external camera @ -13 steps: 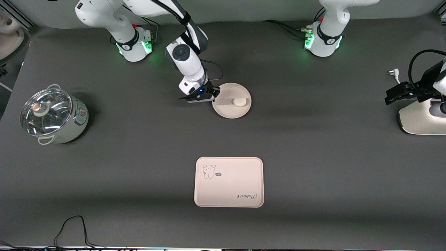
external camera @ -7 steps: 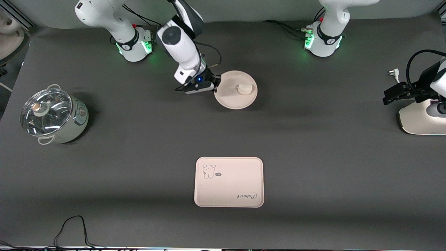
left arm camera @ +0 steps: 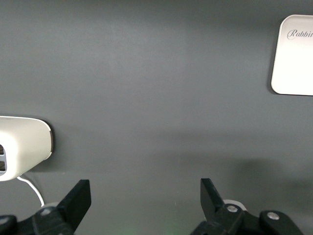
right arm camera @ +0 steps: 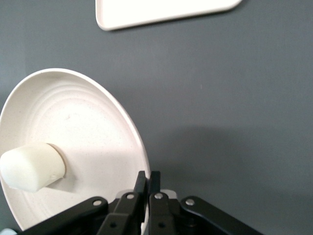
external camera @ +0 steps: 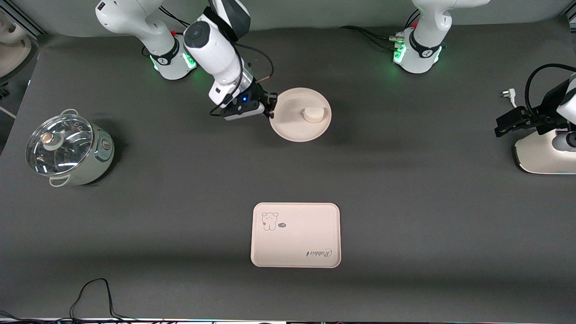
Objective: Place bun in plate and plate on tray
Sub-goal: 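Carry the plate with the right gripper over the rabbit tray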
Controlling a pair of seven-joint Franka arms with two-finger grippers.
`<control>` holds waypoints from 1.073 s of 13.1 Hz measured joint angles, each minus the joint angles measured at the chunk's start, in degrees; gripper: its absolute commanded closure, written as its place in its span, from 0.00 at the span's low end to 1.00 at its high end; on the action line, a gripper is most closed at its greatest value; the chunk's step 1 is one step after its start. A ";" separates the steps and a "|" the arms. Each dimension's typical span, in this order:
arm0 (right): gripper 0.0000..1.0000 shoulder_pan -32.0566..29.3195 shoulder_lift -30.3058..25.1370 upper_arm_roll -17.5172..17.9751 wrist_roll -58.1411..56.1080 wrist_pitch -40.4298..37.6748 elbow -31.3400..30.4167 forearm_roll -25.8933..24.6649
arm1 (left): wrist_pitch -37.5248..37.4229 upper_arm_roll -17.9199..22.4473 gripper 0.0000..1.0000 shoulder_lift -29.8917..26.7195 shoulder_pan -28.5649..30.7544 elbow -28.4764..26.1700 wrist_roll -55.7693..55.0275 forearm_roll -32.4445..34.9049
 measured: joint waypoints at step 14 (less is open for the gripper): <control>1.00 -15.69 41.18 -0.50 -4.08 -16.52 57.03 0.01 | 0.97 -0.06 0.00 0.01 -0.06 0.19 0.03 0.00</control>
